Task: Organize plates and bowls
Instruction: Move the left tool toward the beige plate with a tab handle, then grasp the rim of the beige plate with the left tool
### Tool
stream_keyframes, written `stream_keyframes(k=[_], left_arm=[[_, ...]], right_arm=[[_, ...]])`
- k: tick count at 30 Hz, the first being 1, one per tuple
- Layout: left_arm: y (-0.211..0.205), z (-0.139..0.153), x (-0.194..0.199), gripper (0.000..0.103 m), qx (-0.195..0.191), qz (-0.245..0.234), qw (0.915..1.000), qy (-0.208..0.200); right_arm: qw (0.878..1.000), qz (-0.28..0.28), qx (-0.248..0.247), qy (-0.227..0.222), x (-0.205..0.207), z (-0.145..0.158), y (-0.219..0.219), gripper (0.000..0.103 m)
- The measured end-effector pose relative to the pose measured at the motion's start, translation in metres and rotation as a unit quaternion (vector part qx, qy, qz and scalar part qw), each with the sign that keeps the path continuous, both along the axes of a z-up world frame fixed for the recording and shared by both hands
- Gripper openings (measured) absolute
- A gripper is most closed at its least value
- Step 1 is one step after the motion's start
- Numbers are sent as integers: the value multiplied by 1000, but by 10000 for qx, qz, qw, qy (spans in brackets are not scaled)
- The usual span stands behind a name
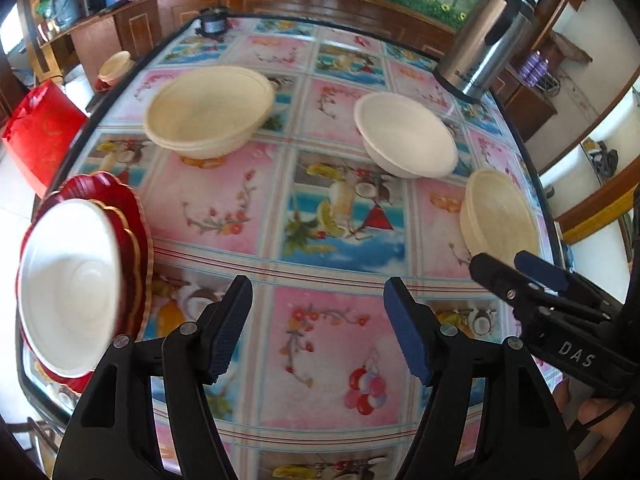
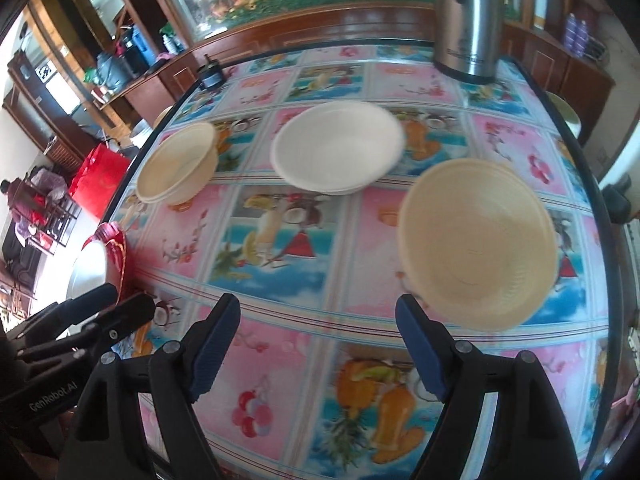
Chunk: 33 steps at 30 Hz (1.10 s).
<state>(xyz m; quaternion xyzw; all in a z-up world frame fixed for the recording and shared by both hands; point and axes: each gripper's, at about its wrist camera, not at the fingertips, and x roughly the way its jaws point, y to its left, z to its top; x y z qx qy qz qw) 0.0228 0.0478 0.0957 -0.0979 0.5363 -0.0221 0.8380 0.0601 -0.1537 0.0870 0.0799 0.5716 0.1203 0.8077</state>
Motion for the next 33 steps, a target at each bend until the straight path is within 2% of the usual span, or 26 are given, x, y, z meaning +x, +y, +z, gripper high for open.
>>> stream_keyframes(k=[3, 11, 18, 22, 25, 33], left_arm=[[-12, -6, 9, 69, -61, -93, 9998, 155], [-43, -3, 27, 69, -202, -398, 9988, 197], [-92, -14, 45, 69, -330, -862, 9951, 347], [-116, -20, 56, 69, -424, -1028, 9929, 415], [-132, -29, 67, 69, -344, -1073, 9926, 458], [-151, -43, 86, 64, -262, -1098, 9920, 573]], right_arm=[[9999, -87, -59, -46, 4, 4, -16, 80], [9987, -460, -136, -146, 18, 10, -57, 80], [9941, -1021, -370, 24, 15, -1, -106, 80], [9917, -1191, -475, 109, 14, -8, -125, 80], [9909, -1217, -499, 270, 14, -17, -134, 80], [9905, -1206, -462, 479, 20, -36, -142, 56]])
